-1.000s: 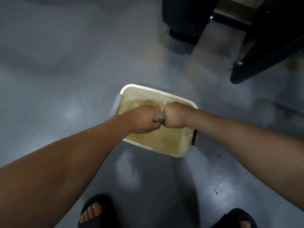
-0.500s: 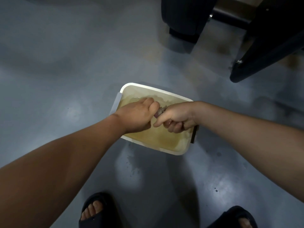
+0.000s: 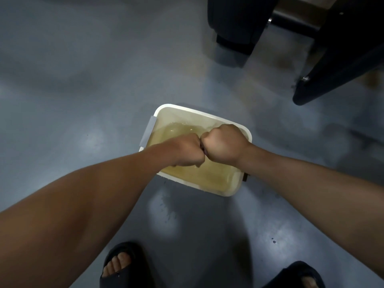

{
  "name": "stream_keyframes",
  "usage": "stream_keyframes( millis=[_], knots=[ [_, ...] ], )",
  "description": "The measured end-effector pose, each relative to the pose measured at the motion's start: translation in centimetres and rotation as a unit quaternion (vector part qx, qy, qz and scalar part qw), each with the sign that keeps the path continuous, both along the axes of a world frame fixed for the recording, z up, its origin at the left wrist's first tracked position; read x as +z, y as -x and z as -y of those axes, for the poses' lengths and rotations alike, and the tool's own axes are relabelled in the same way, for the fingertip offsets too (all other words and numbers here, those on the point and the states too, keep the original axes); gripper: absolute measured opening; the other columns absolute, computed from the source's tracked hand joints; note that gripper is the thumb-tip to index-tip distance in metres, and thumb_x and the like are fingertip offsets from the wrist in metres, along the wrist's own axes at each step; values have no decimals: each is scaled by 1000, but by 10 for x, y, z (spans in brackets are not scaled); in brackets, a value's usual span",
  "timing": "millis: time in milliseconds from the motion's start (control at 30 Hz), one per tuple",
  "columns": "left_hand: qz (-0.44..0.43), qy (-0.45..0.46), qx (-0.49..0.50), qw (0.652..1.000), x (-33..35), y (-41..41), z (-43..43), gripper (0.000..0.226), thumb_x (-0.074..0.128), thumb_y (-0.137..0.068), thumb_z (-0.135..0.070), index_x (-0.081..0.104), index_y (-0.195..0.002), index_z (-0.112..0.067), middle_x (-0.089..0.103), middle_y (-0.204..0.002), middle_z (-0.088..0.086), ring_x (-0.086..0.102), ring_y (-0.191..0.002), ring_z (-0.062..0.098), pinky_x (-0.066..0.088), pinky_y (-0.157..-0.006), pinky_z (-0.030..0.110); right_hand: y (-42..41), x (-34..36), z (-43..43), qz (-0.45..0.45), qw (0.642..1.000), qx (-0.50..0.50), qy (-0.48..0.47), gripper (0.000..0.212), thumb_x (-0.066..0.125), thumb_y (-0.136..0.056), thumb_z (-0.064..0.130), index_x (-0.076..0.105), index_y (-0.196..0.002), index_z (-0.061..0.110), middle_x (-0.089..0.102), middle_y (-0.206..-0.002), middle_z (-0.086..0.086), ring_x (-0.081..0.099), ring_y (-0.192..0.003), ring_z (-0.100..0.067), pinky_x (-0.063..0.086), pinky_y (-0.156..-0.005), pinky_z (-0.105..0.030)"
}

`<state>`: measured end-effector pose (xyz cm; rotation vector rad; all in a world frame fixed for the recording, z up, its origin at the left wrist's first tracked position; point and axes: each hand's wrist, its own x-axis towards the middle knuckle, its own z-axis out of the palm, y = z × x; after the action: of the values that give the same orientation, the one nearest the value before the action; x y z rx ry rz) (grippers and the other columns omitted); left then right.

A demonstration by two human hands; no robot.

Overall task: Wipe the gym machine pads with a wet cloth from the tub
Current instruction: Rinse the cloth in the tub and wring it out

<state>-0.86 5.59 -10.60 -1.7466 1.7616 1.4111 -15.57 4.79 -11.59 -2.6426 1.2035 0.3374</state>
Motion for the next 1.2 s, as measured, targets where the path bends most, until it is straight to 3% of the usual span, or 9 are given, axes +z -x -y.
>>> stream_keyframes(
  millis=[200, 367, 533, 767, 867, 900, 967, 1033, 1200],
  knots=[
    [-149, -203, 158, 955, 1, -6, -12, 39, 64, -79, -2, 30, -66, -19, 20, -57, 3, 16, -51, 20, 16, -52, 31, 5, -15, 1, 56, 993, 55, 83, 26, 78, -56, 12, 53, -53, 10, 46, -39, -6, 21, -35, -22, 19, -46, -17],
    [-191, -277, 178, 925, 3, -5, -13, 45, 60, -82, -7, 20, -70, -25, 13, -63, 1, 9, -54, 19, 8, -52, 30, 5, -14, 2, 89, 991, 58, 83, 12, 59, -61, 17, 53, -55, 9, 46, -39, -6, 41, -28, -27, 26, -45, -20],
    [-222, -302, 220, 901, 8, -3, -13, 45, 57, -82, -11, 16, -71, -25, 12, -60, -3, 10, -50, 15, 8, -45, 23, 7, -20, 10, 151, 980, 39, 125, 33, 35, -79, 25, 51, -57, 8, 47, -40, -7, 45, -30, -28, 27, -45, -22],
    [-326, -324, 245, 853, 26, 5, -10, 49, 57, -67, -17, 10, -76, -24, 7, -60, -3, 6, -49, 13, 7, -40, 18, 20, -4, 24, 138, 974, 35, 177, 21, 54, -78, 30, 54, -67, 12, 54, -48, -4, 46, -35, -28, 27, -48, -22],
    [-320, -336, 217, 859, 28, -3, -7, 30, 53, -74, -15, 24, -70, -22, 11, -60, -2, 8, -48, 13, 8, -42, 16, 18, 0, 16, 140, 971, 28, 194, 21, 59, -81, 32, 60, -72, 13, 61, -55, -4, 55, -41, -29, 29, -50, -24],
    [-266, -316, 182, 892, 25, -7, -4, 19, 54, -80, -14, 36, -74, -17, 17, -60, -1, 14, -47, 14, 13, -41, 18, 14, -2, 8, 106, 979, 26, 174, 22, 55, -87, 33, 64, -79, 14, 66, -64, -5, 61, -50, -31, 32, -51, -27],
    [-80, -175, 22, 981, 3, -15, -1, 16, 57, -92, -22, 53, -93, -7, 41, -64, 2, 36, -50, 17, 34, -46, 25, 3, -3, -6, -39, 998, -51, -29, 16, 55, -96, 33, 65, -90, 22, 70, -87, -5, 64, -72, -32, 37, -60, -31],
    [71, 21, -108, 991, -20, -20, 0, 19, 50, -98, -28, 57, -102, -11, 62, -89, 5, 54, -73, 19, 45, -67, 31, -7, -14, -12, -146, 969, -118, -160, 11, 57, -99, 31, 63, -91, 28, 64, -95, 0, 56, -79, -25, 40, -67, -31],
    [7, 119, 38, 992, -26, -32, 4, 12, 46, -100, -24, 50, -92, -15, 57, -80, 2, 52, -74, 16, 37, -61, 28, -7, -28, -10, -59, 966, -166, -191, 23, 59, -93, 24, 51, -72, 21, 58, -78, -1, 59, -74, -24, 42, -60, -32]
  ],
)
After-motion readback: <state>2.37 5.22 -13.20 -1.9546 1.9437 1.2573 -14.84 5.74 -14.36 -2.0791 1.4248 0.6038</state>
